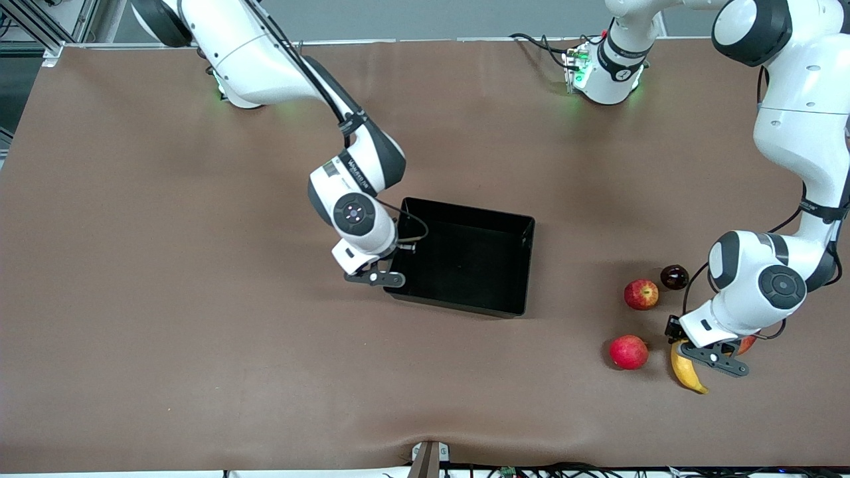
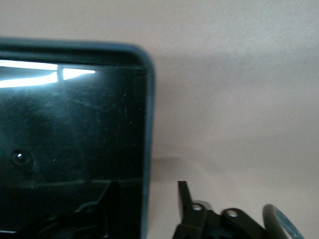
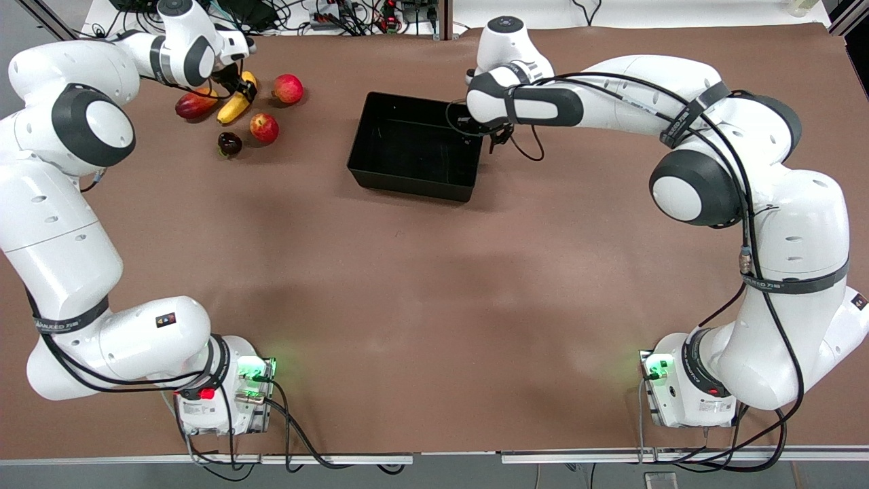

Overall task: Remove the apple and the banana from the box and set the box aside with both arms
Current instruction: 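Place the banana by the fruits while the right gripper grasps the tray, then drag the black tray away with the right gripper while the left gripper withdraws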

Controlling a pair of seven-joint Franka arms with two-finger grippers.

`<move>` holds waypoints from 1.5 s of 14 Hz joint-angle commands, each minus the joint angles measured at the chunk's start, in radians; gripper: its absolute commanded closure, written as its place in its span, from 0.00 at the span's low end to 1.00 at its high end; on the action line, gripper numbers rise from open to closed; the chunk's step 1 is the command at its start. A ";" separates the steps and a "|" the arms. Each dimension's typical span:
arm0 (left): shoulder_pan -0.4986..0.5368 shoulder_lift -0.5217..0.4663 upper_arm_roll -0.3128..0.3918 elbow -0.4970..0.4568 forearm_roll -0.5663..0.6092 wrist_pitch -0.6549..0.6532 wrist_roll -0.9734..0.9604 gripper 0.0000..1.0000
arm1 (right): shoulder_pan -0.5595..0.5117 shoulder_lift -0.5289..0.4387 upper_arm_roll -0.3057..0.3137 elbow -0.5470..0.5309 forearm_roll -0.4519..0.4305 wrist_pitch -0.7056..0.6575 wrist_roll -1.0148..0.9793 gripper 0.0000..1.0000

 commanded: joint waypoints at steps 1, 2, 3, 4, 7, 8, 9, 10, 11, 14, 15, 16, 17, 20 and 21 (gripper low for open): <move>0.004 -0.075 -0.007 -0.003 -0.084 -0.048 0.002 0.00 | 0.000 -0.016 -0.015 0.000 0.012 -0.005 0.007 1.00; 0.001 -0.106 -0.012 -0.001 -0.119 -0.105 -0.001 0.00 | -0.002 -0.019 -0.015 0.000 0.014 -0.005 0.005 1.00; 0.002 -0.143 -0.013 -0.001 -0.150 -0.153 -0.006 0.00 | -0.008 -0.022 -0.013 0.000 0.014 -0.007 0.004 1.00; -0.001 -0.178 -0.013 -0.003 -0.179 -0.199 -0.006 0.00 | -0.014 -0.025 -0.013 0.002 0.015 -0.010 0.004 1.00; -0.007 -0.276 -0.016 -0.007 -0.260 -0.349 -0.009 0.00 | -0.064 -0.048 -0.012 0.050 0.017 -0.140 -0.004 1.00; -0.009 -0.310 -0.022 -0.007 -0.265 -0.403 -0.020 0.00 | -0.098 -0.065 -0.012 0.081 0.015 -0.215 -0.006 1.00; -0.012 -0.339 -0.036 -0.004 -0.267 -0.455 -0.032 0.00 | -0.133 -0.092 -0.013 0.104 0.011 -0.284 -0.015 1.00; -0.010 -0.368 -0.057 -0.006 -0.268 -0.492 -0.049 0.00 | -0.172 -0.121 -0.013 0.118 0.010 -0.338 -0.048 1.00; -0.010 -0.396 -0.074 -0.006 -0.268 -0.527 -0.069 0.00 | -0.216 -0.152 -0.013 0.121 0.009 -0.388 -0.100 1.00; -0.012 -0.473 -0.123 -0.007 -0.268 -0.637 -0.183 0.00 | -0.383 -0.238 -0.016 0.111 0.003 -0.526 -0.300 1.00; -0.012 -0.496 -0.143 -0.004 -0.267 -0.662 -0.240 0.00 | -0.440 -0.256 -0.016 0.107 0.000 -0.562 -0.329 1.00; -0.010 -0.519 -0.165 -0.004 -0.267 -0.665 -0.289 0.00 | -0.472 -0.260 -0.019 0.103 -0.034 -0.580 -0.338 1.00; -0.010 -0.543 -0.176 -0.004 -0.267 -0.668 -0.326 0.00 | -0.518 -0.263 -0.016 0.085 -0.096 -0.580 -0.354 1.00; -0.009 -0.588 -0.193 -0.003 -0.260 -0.699 -0.319 0.00 | -0.667 -0.252 -0.015 0.043 -0.129 -0.536 -0.540 1.00; -0.007 -0.606 -0.193 -0.001 -0.251 -0.713 -0.317 0.00 | -0.718 -0.252 -0.015 0.005 -0.129 -0.487 -0.635 1.00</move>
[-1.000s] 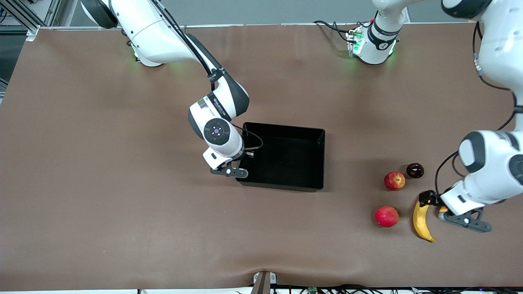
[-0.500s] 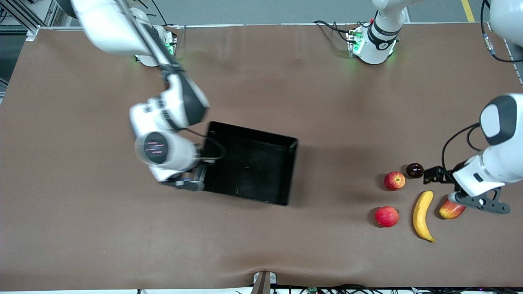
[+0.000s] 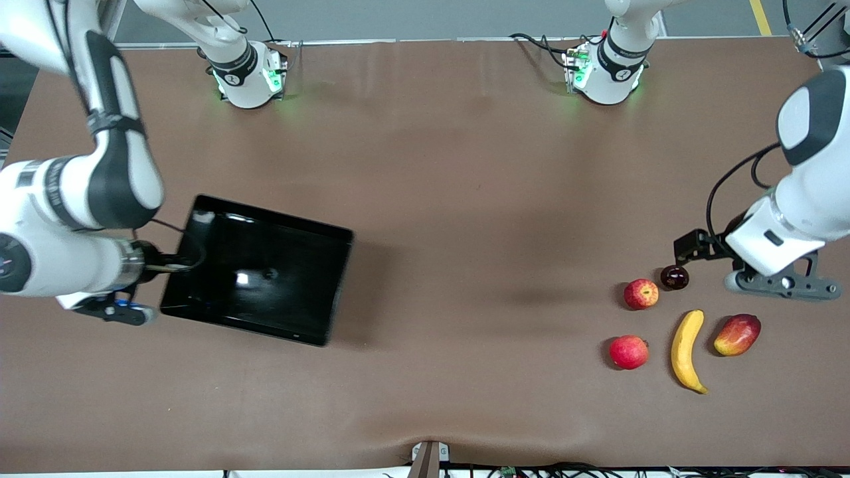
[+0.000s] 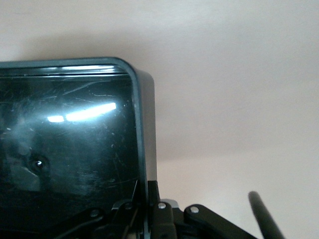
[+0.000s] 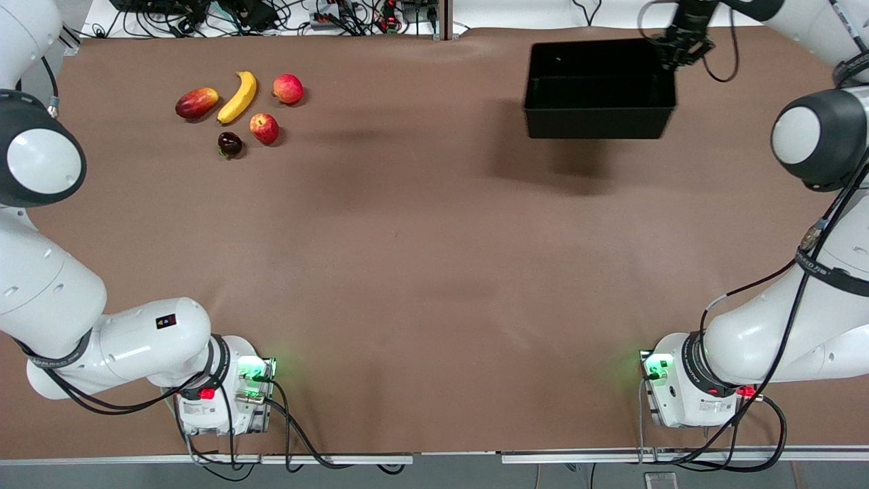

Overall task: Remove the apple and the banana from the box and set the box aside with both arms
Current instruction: 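Drag the black tray away with the right gripper while the left gripper withdraws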

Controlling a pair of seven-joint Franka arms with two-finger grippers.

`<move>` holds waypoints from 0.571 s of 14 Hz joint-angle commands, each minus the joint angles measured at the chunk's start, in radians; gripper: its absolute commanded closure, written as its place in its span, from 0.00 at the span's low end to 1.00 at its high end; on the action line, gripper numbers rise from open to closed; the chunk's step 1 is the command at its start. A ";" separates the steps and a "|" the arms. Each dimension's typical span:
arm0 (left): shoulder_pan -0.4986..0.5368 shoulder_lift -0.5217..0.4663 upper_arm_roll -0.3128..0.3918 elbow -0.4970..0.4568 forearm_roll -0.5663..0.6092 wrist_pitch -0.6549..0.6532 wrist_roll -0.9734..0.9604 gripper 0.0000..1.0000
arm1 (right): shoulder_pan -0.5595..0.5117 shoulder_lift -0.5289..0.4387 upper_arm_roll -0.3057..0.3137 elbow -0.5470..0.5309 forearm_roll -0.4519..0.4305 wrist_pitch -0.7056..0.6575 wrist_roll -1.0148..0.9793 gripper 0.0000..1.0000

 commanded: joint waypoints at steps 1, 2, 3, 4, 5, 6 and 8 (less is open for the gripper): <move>0.016 -0.053 0.003 -0.017 -0.004 -0.043 0.007 0.00 | -0.149 -0.018 0.028 -0.111 -0.004 0.123 -0.228 1.00; 0.020 -0.058 0.006 0.004 -0.003 -0.059 0.007 0.00 | -0.198 -0.018 0.028 -0.171 -0.003 0.213 -0.309 1.00; 0.022 -0.058 0.007 0.030 -0.004 -0.079 0.007 0.00 | -0.239 -0.014 0.028 -0.223 -0.003 0.306 -0.381 1.00; 0.020 -0.058 0.010 0.050 -0.004 -0.099 0.007 0.00 | -0.284 0.002 0.029 -0.263 0.005 0.380 -0.444 1.00; 0.020 -0.059 0.009 0.052 -0.009 -0.112 0.007 0.00 | -0.311 0.012 0.029 -0.288 0.007 0.430 -0.472 1.00; 0.022 -0.061 0.009 0.052 -0.016 -0.128 0.007 0.00 | -0.327 0.031 0.029 -0.302 0.007 0.457 -0.477 1.00; 0.022 -0.096 0.010 0.052 -0.016 -0.140 -0.002 0.00 | -0.362 0.055 0.031 -0.322 0.026 0.496 -0.472 1.00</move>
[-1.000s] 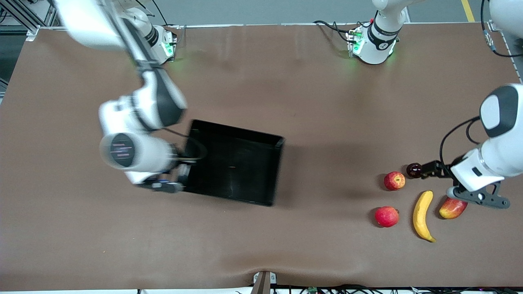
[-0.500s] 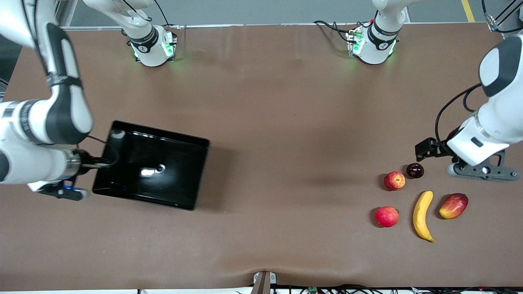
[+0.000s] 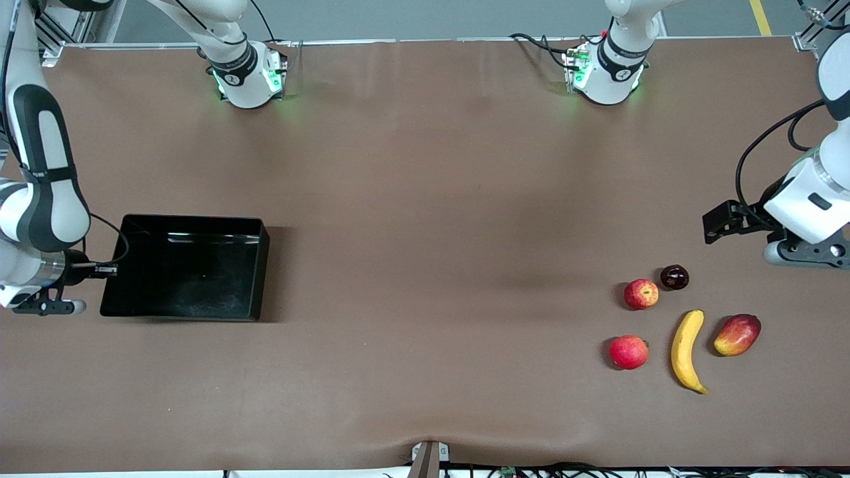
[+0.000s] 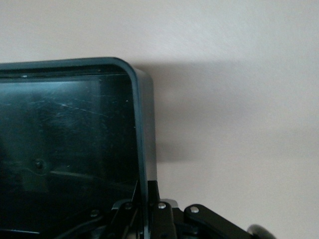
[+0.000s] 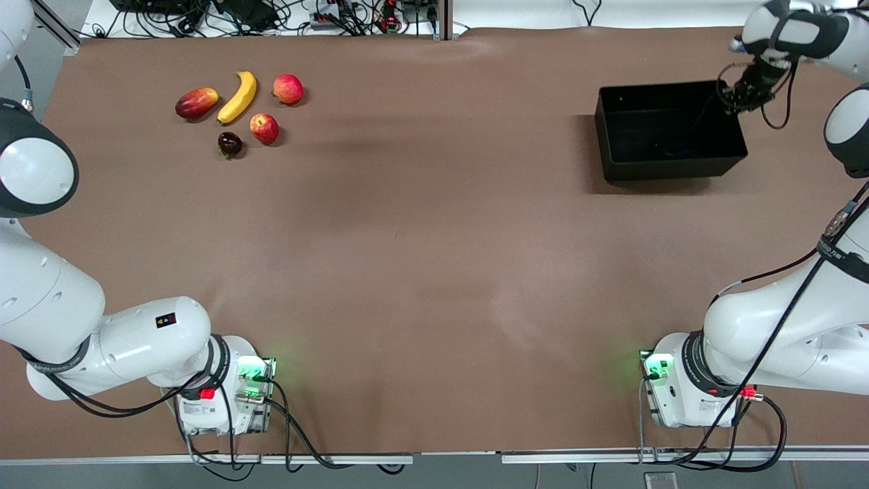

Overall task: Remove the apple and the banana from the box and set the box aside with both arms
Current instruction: 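Drag the black tray away with the right gripper while the left gripper withdraws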

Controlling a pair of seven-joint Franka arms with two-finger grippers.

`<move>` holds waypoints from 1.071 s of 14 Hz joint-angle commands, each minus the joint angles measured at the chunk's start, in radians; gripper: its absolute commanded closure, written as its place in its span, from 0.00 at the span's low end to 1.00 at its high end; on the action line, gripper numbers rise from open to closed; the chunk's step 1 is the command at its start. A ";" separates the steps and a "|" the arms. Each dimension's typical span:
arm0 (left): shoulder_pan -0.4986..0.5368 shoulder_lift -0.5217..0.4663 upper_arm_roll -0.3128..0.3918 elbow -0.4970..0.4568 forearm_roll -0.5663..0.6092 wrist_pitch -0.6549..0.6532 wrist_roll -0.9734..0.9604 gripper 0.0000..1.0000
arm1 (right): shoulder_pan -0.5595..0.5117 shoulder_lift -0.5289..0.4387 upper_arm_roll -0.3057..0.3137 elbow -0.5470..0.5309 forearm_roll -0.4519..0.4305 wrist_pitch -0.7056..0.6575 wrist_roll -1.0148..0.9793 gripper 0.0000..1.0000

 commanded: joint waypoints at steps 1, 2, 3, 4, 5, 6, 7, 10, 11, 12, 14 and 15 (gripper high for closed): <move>0.004 -0.064 0.004 0.000 -0.016 -0.027 -0.006 0.00 | -0.031 -0.009 0.028 -0.040 0.029 0.018 -0.006 1.00; 0.006 -0.078 0.007 -0.001 -0.016 -0.027 -0.007 0.00 | -0.045 -0.006 0.028 -0.049 0.031 0.035 -0.006 1.00; -0.007 -0.086 0.036 -0.001 -0.020 -0.029 -0.003 0.00 | -0.057 0.008 0.028 -0.049 0.031 0.050 -0.007 1.00; -0.040 -0.114 0.088 -0.012 -0.023 -0.031 -0.001 0.00 | -0.059 0.013 0.028 -0.047 0.029 0.049 -0.016 0.65; -0.091 -0.127 0.126 -0.026 -0.026 -0.034 -0.001 0.00 | -0.059 0.013 0.028 -0.043 0.031 0.041 -0.015 0.01; -0.120 -0.141 0.160 -0.039 -0.029 -0.047 0.006 0.00 | -0.051 0.002 0.031 -0.028 0.029 0.031 -0.016 0.00; -0.148 -0.152 0.177 -0.053 -0.029 -0.049 0.006 0.00 | -0.037 -0.013 0.036 0.014 0.031 -0.003 -0.018 0.00; -0.288 -0.200 0.339 -0.105 -0.076 -0.050 0.008 0.00 | -0.020 -0.018 0.141 0.280 0.020 -0.263 -0.013 0.00; -0.315 -0.210 0.386 -0.119 -0.116 -0.050 0.009 0.00 | 0.018 -0.018 0.148 0.354 0.012 -0.326 -0.006 0.00; -0.333 -0.224 0.412 -0.131 -0.127 -0.049 0.009 0.00 | 0.059 -0.018 0.143 0.418 0.009 -0.335 -0.004 0.00; -0.367 -0.239 0.433 -0.147 -0.127 -0.050 0.006 0.00 | 0.119 -0.029 0.143 0.483 -0.001 -0.341 0.010 0.00; -0.379 -0.243 0.441 -0.158 -0.128 -0.050 -0.001 0.00 | 0.136 -0.052 0.146 0.483 0.000 -0.351 0.036 0.00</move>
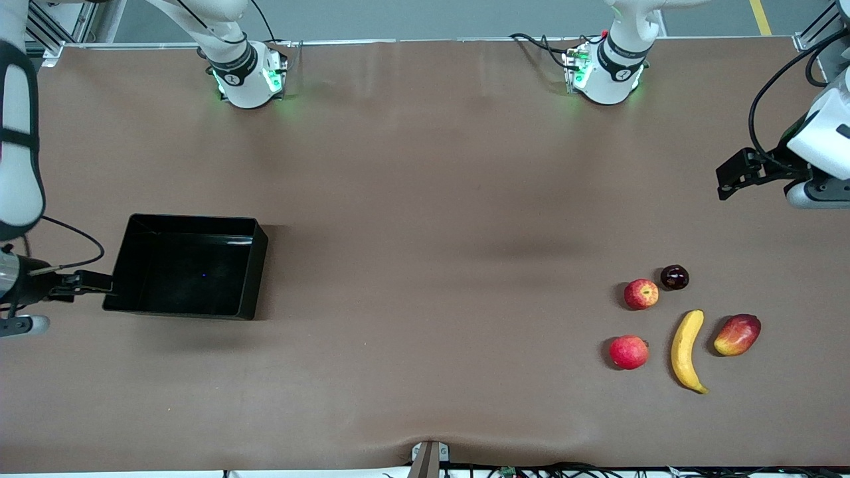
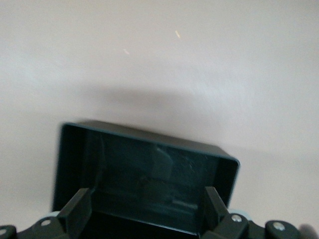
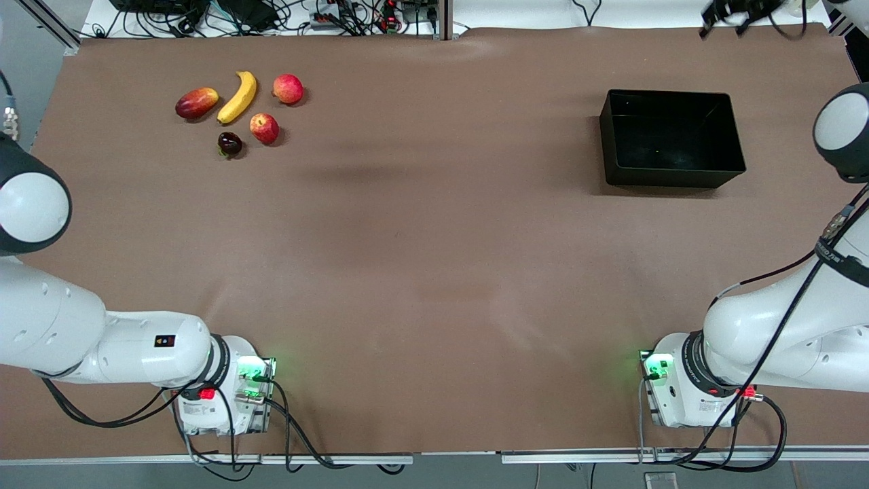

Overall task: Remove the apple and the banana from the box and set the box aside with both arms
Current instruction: 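Release the tray and raise the right gripper away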

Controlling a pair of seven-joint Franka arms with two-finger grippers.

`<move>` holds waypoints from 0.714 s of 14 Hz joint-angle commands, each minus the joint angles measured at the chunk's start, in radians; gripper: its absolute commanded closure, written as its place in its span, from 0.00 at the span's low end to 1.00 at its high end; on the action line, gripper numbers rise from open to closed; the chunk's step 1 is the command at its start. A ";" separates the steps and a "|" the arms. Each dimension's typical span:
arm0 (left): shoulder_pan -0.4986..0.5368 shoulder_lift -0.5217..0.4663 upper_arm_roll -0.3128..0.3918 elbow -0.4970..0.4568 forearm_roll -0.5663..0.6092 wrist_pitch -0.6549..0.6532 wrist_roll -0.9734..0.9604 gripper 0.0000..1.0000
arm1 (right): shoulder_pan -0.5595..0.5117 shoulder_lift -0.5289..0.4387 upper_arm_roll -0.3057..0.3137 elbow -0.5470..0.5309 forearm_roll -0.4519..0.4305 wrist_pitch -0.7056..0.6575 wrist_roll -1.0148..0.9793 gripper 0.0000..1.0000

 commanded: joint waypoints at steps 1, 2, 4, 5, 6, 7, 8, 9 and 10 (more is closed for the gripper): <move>-0.035 -0.047 0.031 -0.050 -0.022 -0.002 -0.017 0.00 | 0.060 -0.074 0.000 0.026 -0.016 -0.068 0.071 0.00; -0.030 -0.048 0.029 -0.050 -0.021 -0.002 -0.019 0.00 | 0.082 -0.132 0.000 -0.003 -0.022 -0.152 0.136 0.00; -0.029 -0.042 0.026 -0.046 -0.021 -0.002 -0.017 0.00 | 0.092 -0.243 0.004 -0.030 -0.021 -0.265 0.220 0.00; -0.029 -0.041 0.023 -0.043 -0.021 -0.002 -0.017 0.00 | 0.108 -0.296 0.003 -0.035 -0.016 -0.303 0.236 0.00; -0.030 -0.039 0.022 -0.043 -0.019 -0.002 -0.014 0.00 | 0.111 -0.343 0.004 -0.041 -0.010 -0.363 0.245 0.00; -0.033 -0.039 0.020 -0.043 -0.019 -0.002 -0.008 0.00 | 0.112 -0.392 0.004 -0.053 -0.009 -0.422 0.245 0.00; -0.035 -0.039 0.020 -0.041 -0.019 -0.003 -0.017 0.00 | 0.111 -0.450 0.004 -0.107 -0.001 -0.446 0.245 0.00; -0.033 -0.039 0.020 -0.038 -0.019 -0.003 -0.011 0.00 | 0.108 -0.514 0.001 -0.192 0.029 -0.411 0.245 0.00; -0.033 -0.039 0.018 -0.038 -0.021 -0.003 -0.011 0.00 | 0.111 -0.571 0.000 -0.266 0.039 -0.356 0.245 0.00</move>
